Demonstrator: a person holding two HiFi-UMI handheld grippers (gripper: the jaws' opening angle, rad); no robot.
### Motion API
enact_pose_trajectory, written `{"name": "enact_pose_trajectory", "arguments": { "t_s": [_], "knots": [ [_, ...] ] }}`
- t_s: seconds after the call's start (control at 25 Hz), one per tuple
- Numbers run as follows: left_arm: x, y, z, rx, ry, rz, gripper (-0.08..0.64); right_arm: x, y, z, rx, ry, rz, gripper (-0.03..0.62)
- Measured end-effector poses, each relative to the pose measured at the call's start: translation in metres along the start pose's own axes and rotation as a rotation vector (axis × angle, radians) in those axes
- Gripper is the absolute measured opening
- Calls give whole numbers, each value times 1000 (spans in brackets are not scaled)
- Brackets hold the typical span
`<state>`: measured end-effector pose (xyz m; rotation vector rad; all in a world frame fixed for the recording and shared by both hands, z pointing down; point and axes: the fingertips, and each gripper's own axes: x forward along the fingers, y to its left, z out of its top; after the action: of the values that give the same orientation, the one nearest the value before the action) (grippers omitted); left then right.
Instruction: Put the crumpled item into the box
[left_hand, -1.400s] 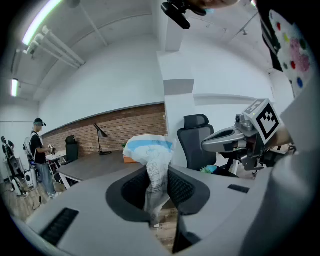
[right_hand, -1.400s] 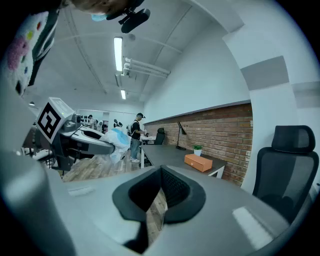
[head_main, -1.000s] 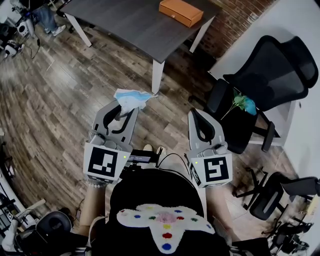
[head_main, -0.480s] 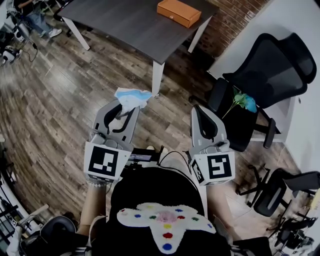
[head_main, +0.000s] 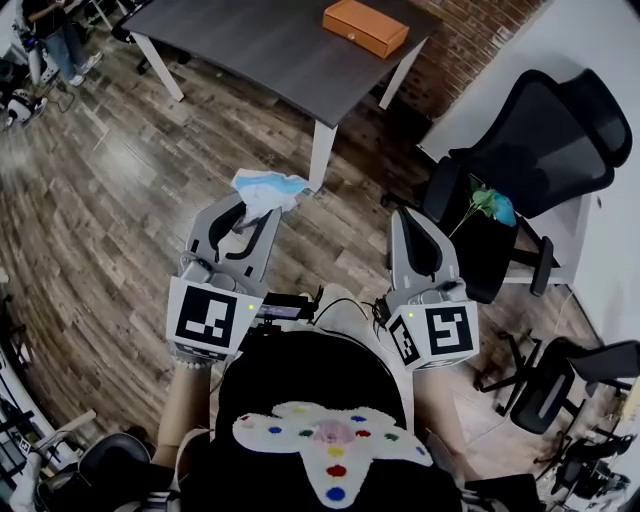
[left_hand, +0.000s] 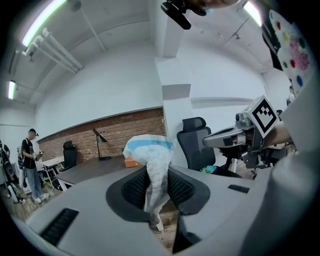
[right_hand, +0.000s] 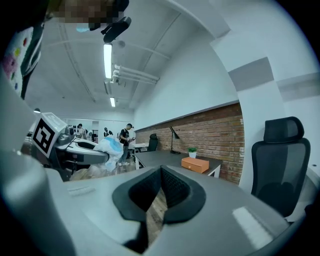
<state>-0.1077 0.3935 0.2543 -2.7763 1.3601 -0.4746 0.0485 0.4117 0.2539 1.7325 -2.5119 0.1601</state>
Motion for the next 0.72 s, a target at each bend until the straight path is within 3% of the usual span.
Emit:
{"name": "enact_pose_trajectory", "arguments": {
  "t_s": [0.4,0.72],
  "knots": [
    [-1,-1,-1,2,-28,-1,81,-7,2,-8,-43,21,-17,-5],
    [14,7,-1,-8,-34,16,81,14,-2,-5,-87,19,24,-5]
  ]
}}
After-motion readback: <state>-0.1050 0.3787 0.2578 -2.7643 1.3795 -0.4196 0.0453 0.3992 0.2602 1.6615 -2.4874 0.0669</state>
